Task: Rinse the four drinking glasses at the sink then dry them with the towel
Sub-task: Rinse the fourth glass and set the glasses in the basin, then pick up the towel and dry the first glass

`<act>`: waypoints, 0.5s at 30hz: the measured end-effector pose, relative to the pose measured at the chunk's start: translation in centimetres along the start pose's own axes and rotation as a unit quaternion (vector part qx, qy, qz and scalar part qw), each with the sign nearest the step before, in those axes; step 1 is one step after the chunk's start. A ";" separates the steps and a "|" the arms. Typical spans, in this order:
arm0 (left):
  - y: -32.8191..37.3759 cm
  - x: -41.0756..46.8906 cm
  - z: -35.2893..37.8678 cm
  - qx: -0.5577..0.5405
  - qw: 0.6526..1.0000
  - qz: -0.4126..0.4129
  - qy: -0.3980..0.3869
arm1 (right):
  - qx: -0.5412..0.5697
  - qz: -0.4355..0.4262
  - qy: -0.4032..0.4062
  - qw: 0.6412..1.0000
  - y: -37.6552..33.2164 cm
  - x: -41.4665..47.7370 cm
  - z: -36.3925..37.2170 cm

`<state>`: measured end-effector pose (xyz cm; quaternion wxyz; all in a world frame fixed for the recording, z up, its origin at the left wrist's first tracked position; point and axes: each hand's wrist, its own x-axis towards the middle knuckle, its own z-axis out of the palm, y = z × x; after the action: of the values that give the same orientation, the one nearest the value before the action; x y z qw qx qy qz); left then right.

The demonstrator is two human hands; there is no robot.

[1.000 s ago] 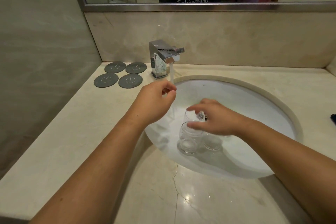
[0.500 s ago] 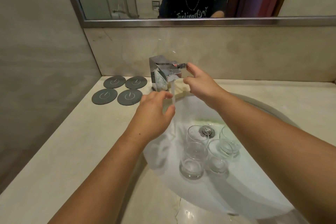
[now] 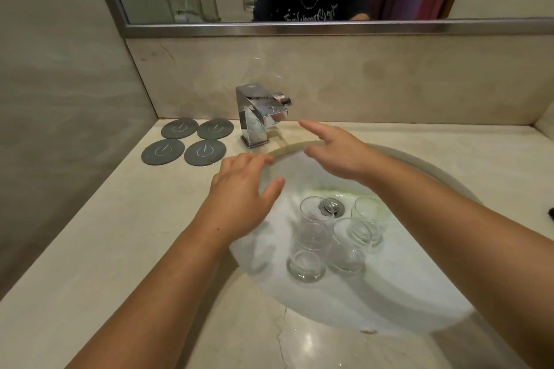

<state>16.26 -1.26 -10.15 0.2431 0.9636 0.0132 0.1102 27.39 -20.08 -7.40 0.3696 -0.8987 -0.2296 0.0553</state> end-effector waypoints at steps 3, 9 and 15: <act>1.5 -1.1 0.2 0.001 1.000 0.018 -0.018 | -0.065 0.008 -0.005 0.998 1.4 -4.5 -1.1; 6.9 -2.6 1.9 -0.006 0.995 0.082 -0.064 | -0.117 0.046 0.028 0.992 4.4 -14.2 -4.5; 13.1 -3.9 4.6 -0.034 0.983 0.145 -0.106 | -0.143 0.109 0.080 0.980 7.0 -22.4 -8.0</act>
<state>13.06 -15.23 -8.70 0.2570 0.9527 -0.1564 0.0421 12.20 -39.72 -8.02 0.2460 -0.9635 -0.1056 -0.0099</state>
